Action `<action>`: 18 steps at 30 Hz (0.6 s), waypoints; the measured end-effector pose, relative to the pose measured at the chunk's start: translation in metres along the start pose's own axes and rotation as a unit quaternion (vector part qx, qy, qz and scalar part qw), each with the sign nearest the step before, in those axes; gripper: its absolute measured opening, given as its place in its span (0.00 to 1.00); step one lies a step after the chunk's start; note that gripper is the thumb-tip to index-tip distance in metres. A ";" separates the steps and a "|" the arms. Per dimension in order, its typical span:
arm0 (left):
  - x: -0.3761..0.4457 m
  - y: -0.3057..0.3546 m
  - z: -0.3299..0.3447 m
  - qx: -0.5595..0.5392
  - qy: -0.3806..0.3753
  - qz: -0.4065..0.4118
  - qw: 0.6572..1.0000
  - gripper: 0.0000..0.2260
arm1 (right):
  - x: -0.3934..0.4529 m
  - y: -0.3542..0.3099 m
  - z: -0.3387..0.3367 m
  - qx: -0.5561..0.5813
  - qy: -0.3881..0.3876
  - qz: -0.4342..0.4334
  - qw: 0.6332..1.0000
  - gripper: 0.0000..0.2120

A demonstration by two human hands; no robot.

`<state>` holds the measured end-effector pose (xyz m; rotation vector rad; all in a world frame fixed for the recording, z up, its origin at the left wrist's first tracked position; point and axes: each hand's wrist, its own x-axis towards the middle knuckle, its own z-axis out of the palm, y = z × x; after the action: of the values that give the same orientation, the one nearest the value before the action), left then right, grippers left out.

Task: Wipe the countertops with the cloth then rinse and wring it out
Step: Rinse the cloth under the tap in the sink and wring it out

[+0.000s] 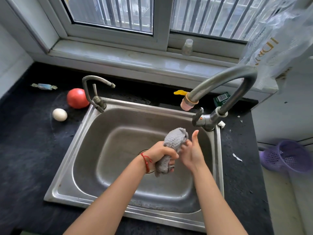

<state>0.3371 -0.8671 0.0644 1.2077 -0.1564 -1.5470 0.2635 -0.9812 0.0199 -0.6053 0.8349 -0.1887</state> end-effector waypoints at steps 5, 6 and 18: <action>-0.004 0.000 0.004 -0.080 -0.122 -0.059 0.987 0.12 | -0.005 0.010 0.014 0.150 -0.183 0.050 0.970 0.43; -0.006 -0.003 0.002 -0.094 -0.150 -0.069 0.982 0.15 | -0.006 0.003 0.020 0.157 -0.197 0.022 0.968 0.35; 0.000 -0.025 0.011 0.615 0.247 -0.012 0.749 0.11 | 0.015 0.022 0.045 -0.289 0.228 -0.094 0.925 0.07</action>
<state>0.3126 -0.8628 0.0532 2.6036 -0.9086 -0.9696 0.3051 -0.9498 0.0214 -1.2296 1.2992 -0.2654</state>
